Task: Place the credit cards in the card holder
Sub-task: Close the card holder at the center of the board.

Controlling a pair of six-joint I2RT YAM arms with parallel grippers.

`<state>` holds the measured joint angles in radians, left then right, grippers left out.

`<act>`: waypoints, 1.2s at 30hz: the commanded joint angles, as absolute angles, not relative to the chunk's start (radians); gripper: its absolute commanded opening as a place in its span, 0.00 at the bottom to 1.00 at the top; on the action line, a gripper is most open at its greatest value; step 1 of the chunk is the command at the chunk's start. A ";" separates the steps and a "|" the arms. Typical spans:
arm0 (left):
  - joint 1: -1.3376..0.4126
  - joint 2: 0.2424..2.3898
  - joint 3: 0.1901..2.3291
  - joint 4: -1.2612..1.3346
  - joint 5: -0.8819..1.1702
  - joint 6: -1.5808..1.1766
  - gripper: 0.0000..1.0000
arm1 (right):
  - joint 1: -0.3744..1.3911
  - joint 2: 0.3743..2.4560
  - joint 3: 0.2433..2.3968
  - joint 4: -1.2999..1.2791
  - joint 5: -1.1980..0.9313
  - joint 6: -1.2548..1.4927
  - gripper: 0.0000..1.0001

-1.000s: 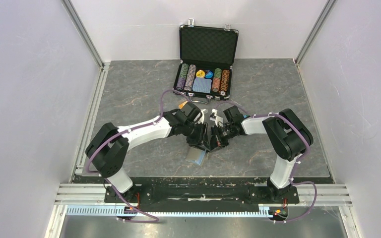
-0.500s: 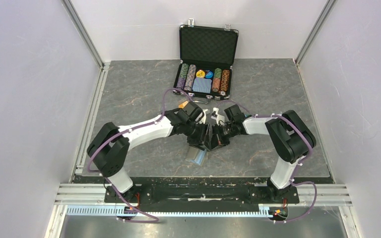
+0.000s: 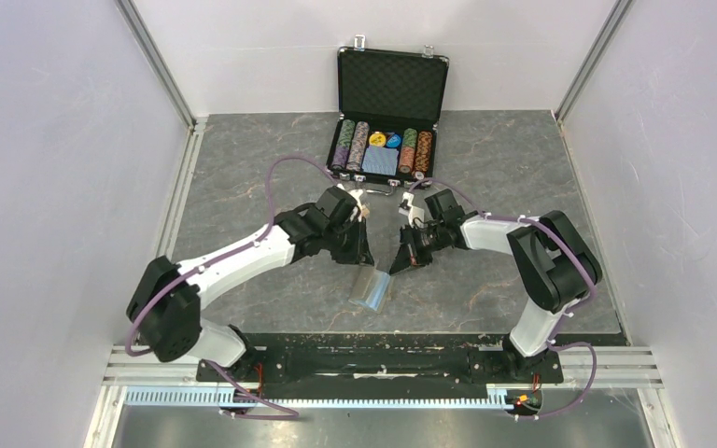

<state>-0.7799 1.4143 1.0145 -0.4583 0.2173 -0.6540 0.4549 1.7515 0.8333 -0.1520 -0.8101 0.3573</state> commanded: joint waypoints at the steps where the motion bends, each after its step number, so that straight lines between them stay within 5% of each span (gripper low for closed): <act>1: -0.783 1.510 0.991 -0.537 0.148 -0.644 0.16 | 0.450 1.706 0.897 -0.161 -0.823 0.352 0.00; 23: -0.874 1.746 1.074 -0.527 0.197 -0.624 0.08 | 0.494 1.800 0.879 -0.082 -0.845 0.382 0.00; 36: -0.872 1.585 1.037 -0.358 0.347 -0.702 0.40 | 0.503 1.849 0.838 -0.205 -0.712 0.278 0.00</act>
<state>-0.8665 1.6306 1.0439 -0.4664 0.2653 -0.6624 0.4984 1.8278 0.8608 -0.1287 -0.8310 0.3466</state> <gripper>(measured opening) 0.381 0.004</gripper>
